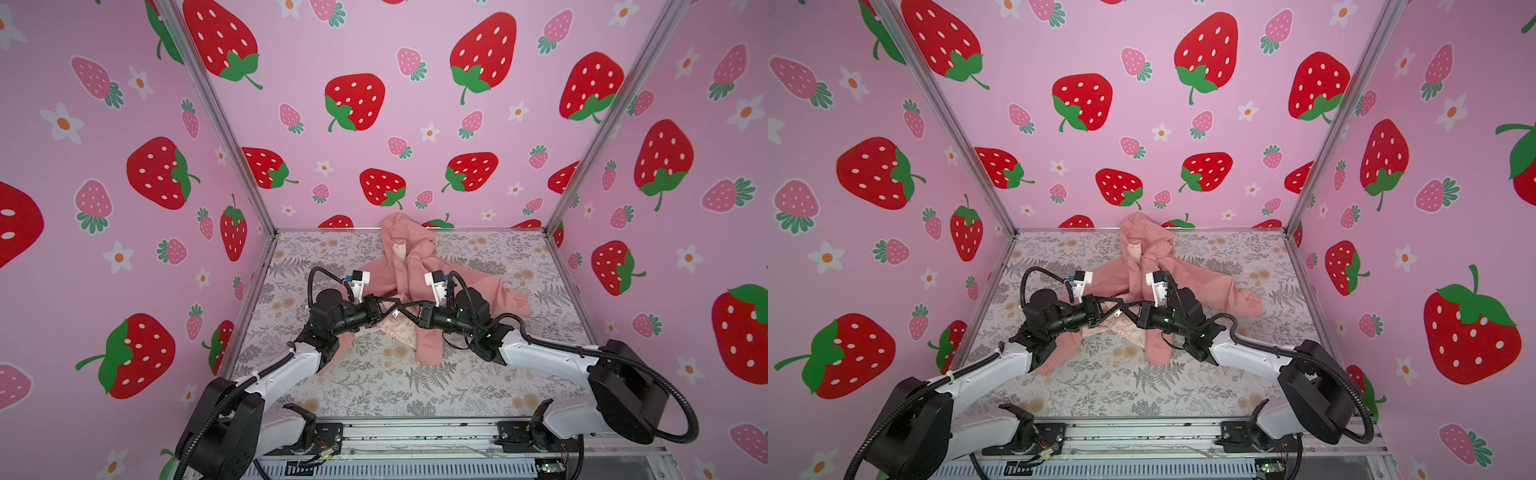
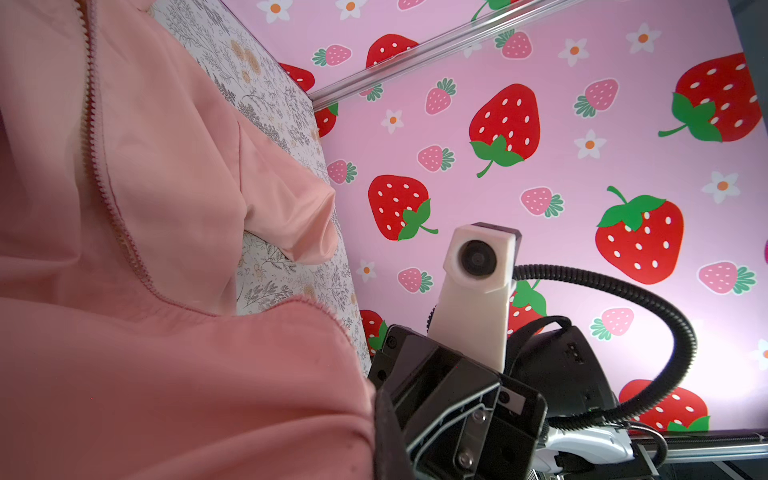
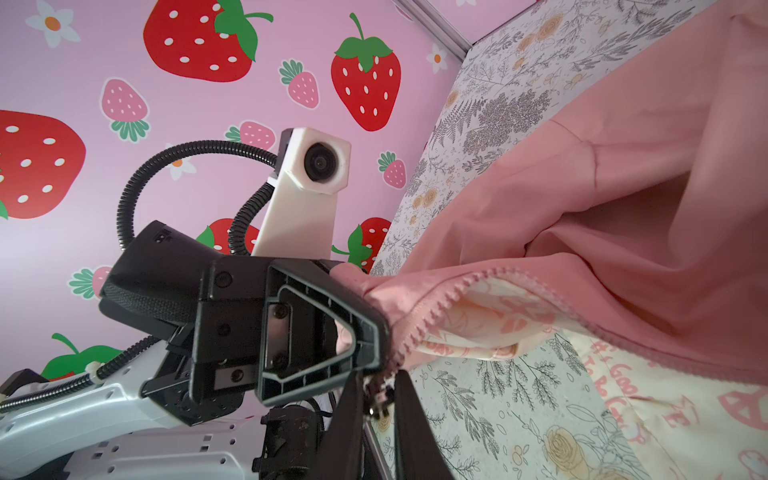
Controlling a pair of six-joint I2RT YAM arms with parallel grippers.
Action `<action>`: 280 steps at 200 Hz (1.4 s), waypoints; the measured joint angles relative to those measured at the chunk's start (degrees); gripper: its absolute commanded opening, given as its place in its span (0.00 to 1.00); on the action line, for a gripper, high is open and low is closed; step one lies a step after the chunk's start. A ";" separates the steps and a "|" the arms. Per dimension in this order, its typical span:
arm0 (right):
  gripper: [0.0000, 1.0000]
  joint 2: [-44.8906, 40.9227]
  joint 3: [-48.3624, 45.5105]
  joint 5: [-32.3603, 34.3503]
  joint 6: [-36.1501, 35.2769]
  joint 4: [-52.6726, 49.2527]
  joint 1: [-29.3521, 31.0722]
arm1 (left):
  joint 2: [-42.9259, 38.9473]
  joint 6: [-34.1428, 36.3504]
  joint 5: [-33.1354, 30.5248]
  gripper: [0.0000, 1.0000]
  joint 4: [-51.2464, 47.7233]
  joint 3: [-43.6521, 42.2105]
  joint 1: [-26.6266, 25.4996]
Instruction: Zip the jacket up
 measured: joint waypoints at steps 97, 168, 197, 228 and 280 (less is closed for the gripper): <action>0.40 -0.13 -0.20 -4.22 -2.03 -4.83 2.86 | -0.68 -0.07 0.92 0.00 2.14 -0.02 -0.92; 0.52 -8.13 -3.54 -5.92 -1.46 -7.43 -0.96 | -1.64 0.20 2.23 0.00 2.84 -0.02 -1.09; 0.42 -10.60 -4.68 -5.75 1.46 -6.08 -3.48 | -1.95 0.28 2.49 0.00 2.80 -0.02 -1.09; 0.37 -9.79 -4.72 -5.68 5.73 -1.90 -5.64 | -3.08 0.37 2.82 0.00 2.80 -0.02 -1.09; 0.35 -1.25 -2.54 -8.39 13.00 7.17 -5.92 | -3.26 0.42 3.30 0.00 2.73 -0.33 -1.07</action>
